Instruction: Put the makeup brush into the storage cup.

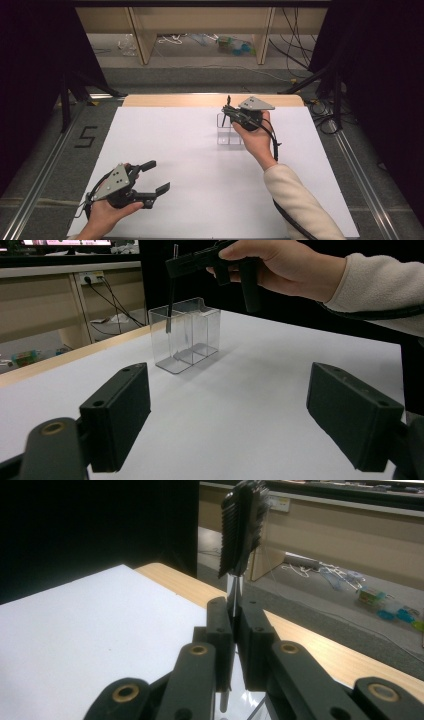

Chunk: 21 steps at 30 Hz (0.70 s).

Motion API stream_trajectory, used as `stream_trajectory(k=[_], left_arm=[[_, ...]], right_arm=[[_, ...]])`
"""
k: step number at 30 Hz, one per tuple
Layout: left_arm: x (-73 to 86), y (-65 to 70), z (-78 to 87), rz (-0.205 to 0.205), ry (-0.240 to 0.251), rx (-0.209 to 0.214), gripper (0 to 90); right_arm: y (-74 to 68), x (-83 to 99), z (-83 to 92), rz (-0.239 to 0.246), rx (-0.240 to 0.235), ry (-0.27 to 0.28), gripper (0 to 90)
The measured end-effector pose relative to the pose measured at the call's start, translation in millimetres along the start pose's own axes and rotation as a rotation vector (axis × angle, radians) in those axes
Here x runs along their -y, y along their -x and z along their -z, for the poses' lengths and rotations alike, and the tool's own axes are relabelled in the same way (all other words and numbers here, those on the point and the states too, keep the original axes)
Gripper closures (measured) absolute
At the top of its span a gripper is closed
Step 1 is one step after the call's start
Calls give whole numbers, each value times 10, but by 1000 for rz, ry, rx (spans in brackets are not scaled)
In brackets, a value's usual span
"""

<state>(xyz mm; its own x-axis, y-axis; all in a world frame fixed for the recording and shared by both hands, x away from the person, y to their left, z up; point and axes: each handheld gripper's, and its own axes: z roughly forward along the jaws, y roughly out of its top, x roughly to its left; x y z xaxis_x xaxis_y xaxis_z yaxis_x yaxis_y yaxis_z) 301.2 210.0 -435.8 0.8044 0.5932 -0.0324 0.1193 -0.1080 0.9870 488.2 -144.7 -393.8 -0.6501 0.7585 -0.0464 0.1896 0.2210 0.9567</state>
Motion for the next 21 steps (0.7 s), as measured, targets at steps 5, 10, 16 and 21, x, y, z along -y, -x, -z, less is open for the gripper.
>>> stream_trajectory(k=[5,10,16,21], left_arm=[[0,-1,1,-1,0,0,177],[0,-1,1,-1,0,0,177],[-1,-1,2,-1,2,-1,177],[-1,-1,2,0,2,-1,177]], right_arm=[[2,13,-15,3,4,-5,853],[-3,27,-37,3,1,-8,853],[-4,32,-49,4,3,-11,853],[-4,42,-63,5,0,-12,853]])
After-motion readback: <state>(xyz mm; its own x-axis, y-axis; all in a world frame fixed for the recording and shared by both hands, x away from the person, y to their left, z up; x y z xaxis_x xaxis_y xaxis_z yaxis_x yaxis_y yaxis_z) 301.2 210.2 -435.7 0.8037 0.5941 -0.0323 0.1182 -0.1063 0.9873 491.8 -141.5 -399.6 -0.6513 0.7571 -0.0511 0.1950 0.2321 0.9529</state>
